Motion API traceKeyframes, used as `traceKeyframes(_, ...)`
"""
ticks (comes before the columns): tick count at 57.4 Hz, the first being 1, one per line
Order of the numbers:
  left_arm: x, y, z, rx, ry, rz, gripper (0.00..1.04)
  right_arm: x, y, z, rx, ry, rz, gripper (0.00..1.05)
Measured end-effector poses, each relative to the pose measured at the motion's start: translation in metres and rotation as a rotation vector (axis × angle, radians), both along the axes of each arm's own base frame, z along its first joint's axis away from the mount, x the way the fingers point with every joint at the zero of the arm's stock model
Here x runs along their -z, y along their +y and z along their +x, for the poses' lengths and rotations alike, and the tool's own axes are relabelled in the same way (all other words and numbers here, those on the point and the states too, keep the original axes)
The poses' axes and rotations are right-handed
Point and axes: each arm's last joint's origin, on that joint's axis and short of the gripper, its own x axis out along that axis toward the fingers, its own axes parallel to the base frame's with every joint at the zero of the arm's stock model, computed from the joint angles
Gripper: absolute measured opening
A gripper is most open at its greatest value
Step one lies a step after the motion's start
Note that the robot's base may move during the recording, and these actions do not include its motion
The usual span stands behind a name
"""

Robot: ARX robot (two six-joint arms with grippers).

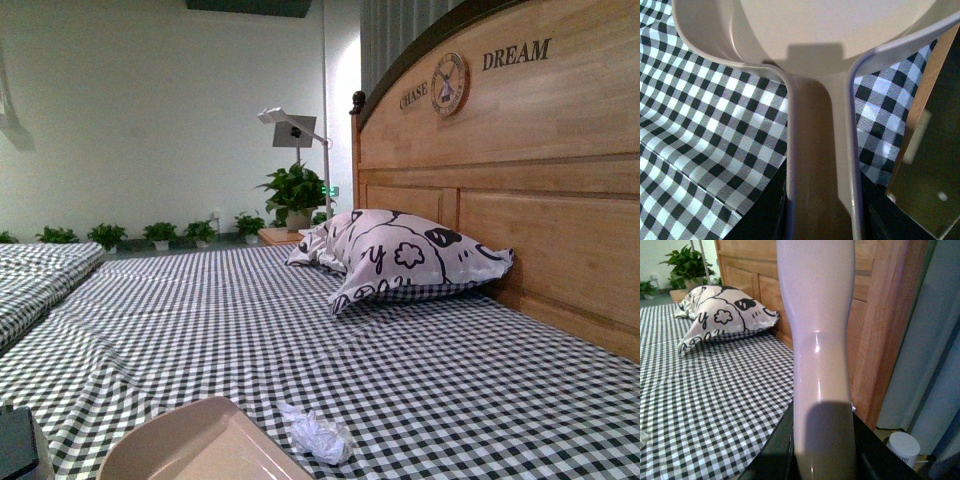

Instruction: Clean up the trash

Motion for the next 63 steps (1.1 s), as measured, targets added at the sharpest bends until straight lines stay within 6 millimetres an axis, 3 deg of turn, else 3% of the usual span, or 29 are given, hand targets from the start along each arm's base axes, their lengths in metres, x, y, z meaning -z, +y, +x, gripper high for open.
traceKeyframes(3, 0.0, 0.0, 0.0, 0.0, 0.0, 0.0, 0.27, 0.0, 0.0, 0.0, 0.0, 0.0, 0.0, 0.19)
traceKeyframes(8, 0.0, 0.0, 0.0, -0.001, 0.0, 0.001, 0.27, -0.001, 0.002, 0.007, -0.084, 0.225, -0.044, 0.19)
traceKeyframes(14, 0.0, 0.0, 0.0, -0.001, 0.0, 0.0, 0.27, 0.002, 0.005, 0.023, -0.162, 0.324, -0.057, 0.19)
traceKeyframes(25, 0.0, 0.0, 0.0, -0.002, 0.0, 0.001, 0.27, -0.014, 0.014, 0.075, -0.255, 0.339, -0.058, 0.19)
traceKeyframes(35, 0.0, 0.0, 0.0, -0.001, 0.0, 0.001, 0.27, -0.021, 0.039, 0.145, -0.345, 0.355, -0.109, 0.19)
traceKeyframes(40, 0.0, 0.0, 0.0, -0.002, 0.0, 0.001, 0.27, -0.007, 0.059, 0.187, -0.382, 0.443, -0.138, 0.19)
traceKeyframes(47, 0.0, 0.0, 0.0, -0.002, 0.0, 0.001, 0.27, 0.017, 0.079, 0.224, -0.404, 0.533, -0.164, 0.19)
traceKeyframes(63, 0.0, 0.0, 0.0, -0.001, 0.0, 0.001, 0.27, 0.064, 0.096, 0.27, -0.365, 0.624, -0.212, 0.19)
